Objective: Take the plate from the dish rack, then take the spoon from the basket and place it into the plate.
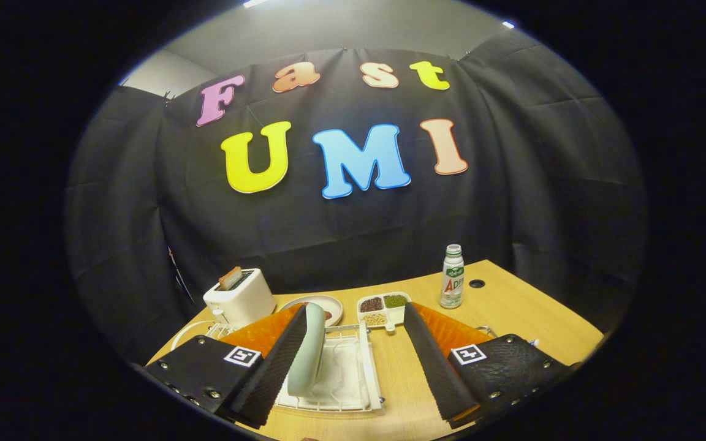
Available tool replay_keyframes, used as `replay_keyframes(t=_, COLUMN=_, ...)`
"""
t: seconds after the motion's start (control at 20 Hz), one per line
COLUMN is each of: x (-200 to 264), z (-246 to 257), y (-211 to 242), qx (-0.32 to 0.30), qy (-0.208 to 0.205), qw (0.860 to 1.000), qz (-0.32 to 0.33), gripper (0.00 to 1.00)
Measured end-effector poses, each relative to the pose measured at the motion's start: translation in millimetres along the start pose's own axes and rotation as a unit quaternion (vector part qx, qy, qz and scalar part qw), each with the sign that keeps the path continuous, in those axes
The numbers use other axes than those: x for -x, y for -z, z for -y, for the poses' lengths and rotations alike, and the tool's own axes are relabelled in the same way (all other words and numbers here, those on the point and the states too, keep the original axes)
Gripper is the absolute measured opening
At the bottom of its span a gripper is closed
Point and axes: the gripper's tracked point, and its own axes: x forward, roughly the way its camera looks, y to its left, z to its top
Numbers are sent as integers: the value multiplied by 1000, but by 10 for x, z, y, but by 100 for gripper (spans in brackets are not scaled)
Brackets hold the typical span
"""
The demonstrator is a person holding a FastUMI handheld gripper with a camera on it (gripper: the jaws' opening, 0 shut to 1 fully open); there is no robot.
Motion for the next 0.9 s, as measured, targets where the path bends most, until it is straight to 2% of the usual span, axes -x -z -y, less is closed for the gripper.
replay_keyframes(t=0.2, x=-307, z=-291, y=291, qx=-12, qy=-21, qw=998, qz=-50, gripper=98)
replay_keyframes(t=0.6, x=-728, z=-434, y=728, qx=-34, qy=-15, qw=991, qz=-129, gripper=96)
replay_keyframes(t=0.7, x=-793, z=-456, y=876, qx=-42, qy=-16, qw=986, qz=-159, gripper=89)
replay_keyframes(t=0.8, x=-828, z=-505, y=974, qx=-53, qy=-22, qw=981, qz=-184, gripper=89)
replay_keyframes(t=0.9, x=-883, z=-518, y=1043, qx=-56, qy=-17, qw=978, qz=-200, gripper=68)
